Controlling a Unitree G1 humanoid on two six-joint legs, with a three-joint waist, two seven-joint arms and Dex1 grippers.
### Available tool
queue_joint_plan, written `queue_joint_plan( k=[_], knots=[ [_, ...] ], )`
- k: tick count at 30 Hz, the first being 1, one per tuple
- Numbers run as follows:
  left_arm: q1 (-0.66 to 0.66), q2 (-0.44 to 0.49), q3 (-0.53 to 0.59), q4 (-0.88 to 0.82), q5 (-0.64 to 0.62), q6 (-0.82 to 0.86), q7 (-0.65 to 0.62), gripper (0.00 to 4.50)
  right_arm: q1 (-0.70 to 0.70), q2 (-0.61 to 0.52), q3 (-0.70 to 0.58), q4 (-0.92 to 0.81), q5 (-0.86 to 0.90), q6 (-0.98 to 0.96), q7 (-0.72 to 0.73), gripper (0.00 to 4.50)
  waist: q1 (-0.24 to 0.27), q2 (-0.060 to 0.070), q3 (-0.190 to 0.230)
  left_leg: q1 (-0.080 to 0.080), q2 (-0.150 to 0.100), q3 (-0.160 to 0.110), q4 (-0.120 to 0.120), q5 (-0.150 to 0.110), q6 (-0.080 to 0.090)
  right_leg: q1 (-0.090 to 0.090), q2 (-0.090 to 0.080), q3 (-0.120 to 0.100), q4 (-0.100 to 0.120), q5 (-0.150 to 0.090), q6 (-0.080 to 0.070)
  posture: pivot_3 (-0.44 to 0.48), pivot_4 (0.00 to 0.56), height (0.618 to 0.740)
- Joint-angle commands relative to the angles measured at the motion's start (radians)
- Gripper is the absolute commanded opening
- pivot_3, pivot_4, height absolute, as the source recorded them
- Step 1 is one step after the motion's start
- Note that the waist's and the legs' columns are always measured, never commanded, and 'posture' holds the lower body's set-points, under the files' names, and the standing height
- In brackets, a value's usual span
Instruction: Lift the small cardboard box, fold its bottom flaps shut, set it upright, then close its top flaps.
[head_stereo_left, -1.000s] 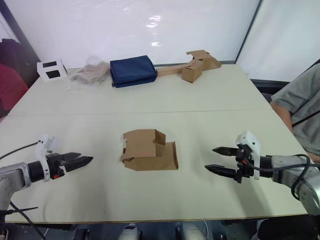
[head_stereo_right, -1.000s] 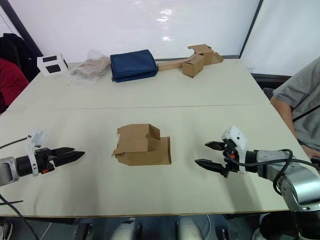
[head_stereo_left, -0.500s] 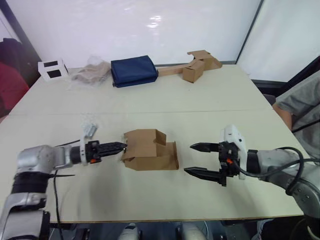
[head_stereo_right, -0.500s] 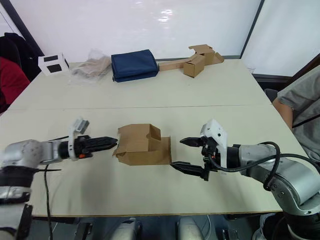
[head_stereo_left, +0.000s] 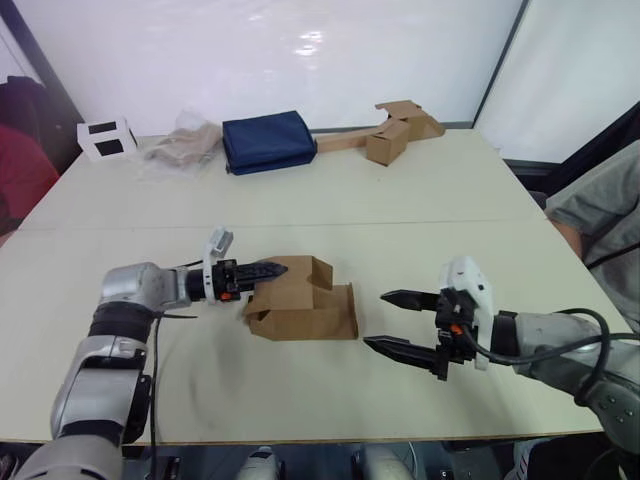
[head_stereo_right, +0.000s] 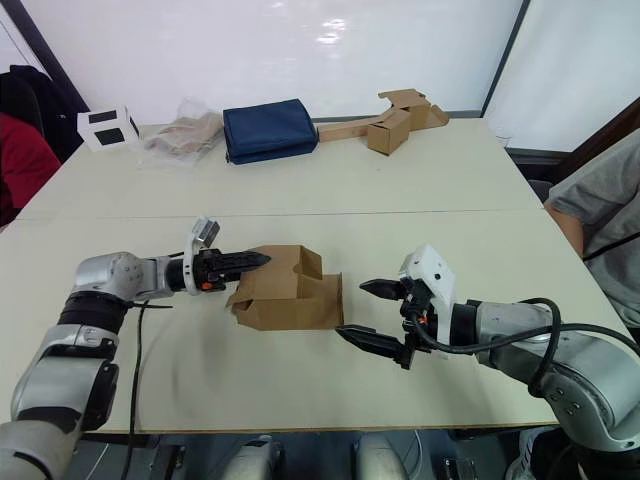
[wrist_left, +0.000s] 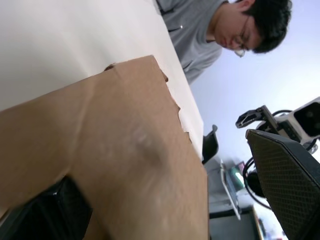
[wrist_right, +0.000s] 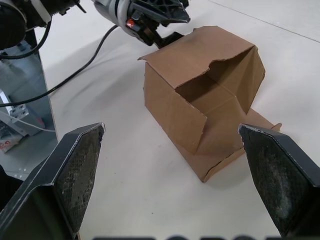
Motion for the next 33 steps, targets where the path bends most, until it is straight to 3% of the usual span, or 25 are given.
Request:
queue_joint_plan(
  k=[1, 10, 11, 17, 23, 26, 33],
  knots=[
    [-0.020, -0.002, 0.005, 0.008, 0.013, -0.012, -0.035, 3.83, 0.003, -0.011, -0.041, -0.039, 0.041, -0.007, -0.021, 4.50, -0.001, 0.000, 0.000, 0.000, 0.000, 0.000, 0.000, 0.000, 0.000, 0.000, 0.000, 0.000, 0.000, 0.000, 0.000, 0.000, 0.150, 0.740],
    [-0.017, -0.016, 0.015, -0.008, 0.013, 0.010, -0.051, 0.18, 0.016, -0.016, -0.032, -0.043, 0.051, -0.014, -0.041, 4.50, 0.000, 0.000, 0.000, 0.000, 0.000, 0.000, 0.000, 0.000, 0.000, 0.000, 0.000, 0.000, 0.000, 0.000, 0.000, 0.000, 0.150, 0.740],
    [-0.017, -0.017, 0.019, -0.013, 0.010, 0.014, -0.051, 0.04, 0.015, -0.017, -0.030, -0.040, 0.050, -0.016, -0.039, 4.50, 0.000, 0.000, 0.000, 0.000, 0.000, 0.000, 0.000, 0.000, 0.000, 0.000, 0.000, 0.000, 0.000, 0.000, 0.000, 0.000, 0.150, 0.740],
    [-0.028, -0.014, 0.079, -0.066, -0.011, -0.017, -0.033, 0.04, 0.004, 0.021, -0.051, -0.006, 0.065, -0.043, -0.057, 4.50, 0.000, 0.000, 0.000, 0.000, 0.000, 0.000, 0.000, 0.000, 0.000, 0.000, 0.000, 0.000, 0.000, 0.000, 0.000, 0.000, 0.150, 0.740],
    [-0.125, 0.000, 0.170, -0.182, -0.042, -0.082, 0.015, 0.04, -0.138, 0.236, -0.059, 0.143, -0.052, -0.225, -0.216, 4.50, -0.001, -0.001, 0.000, 0.000, 0.000, -0.001, 0.001, 0.000, 0.000, 0.000, 0.000, 0.000, 0.001, 0.000, 0.000, 0.000, 0.150, 0.740],
    [-0.217, 0.013, 0.203, -0.208, -0.051, -0.113, 0.025, 0.00, -0.269, 0.362, -0.029, 0.247, -0.163, -0.330, -0.320, 3.75, -0.002, 0.000, 0.000, -0.001, 0.000, -0.001, 0.001, 0.000, -0.001, -0.002, 0.000, 0.000, 0.002, 0.000, 0.000, 0.000, 0.150, 0.740],
    [-0.292, 0.032, 0.194, -0.220, -0.041, -0.171, 0.005, 0.00, -0.444, 0.487, 0.038, 0.392, -0.303, -0.442, -0.369, 1.25, -0.008, 0.001, 0.000, -0.002, 0.000, 0.000, -0.001, 0.005, -0.008, -0.004, 0.000, 0.000, 0.003, 0.000, 0.000, 0.000, 0.150, 0.740]
  ],
)
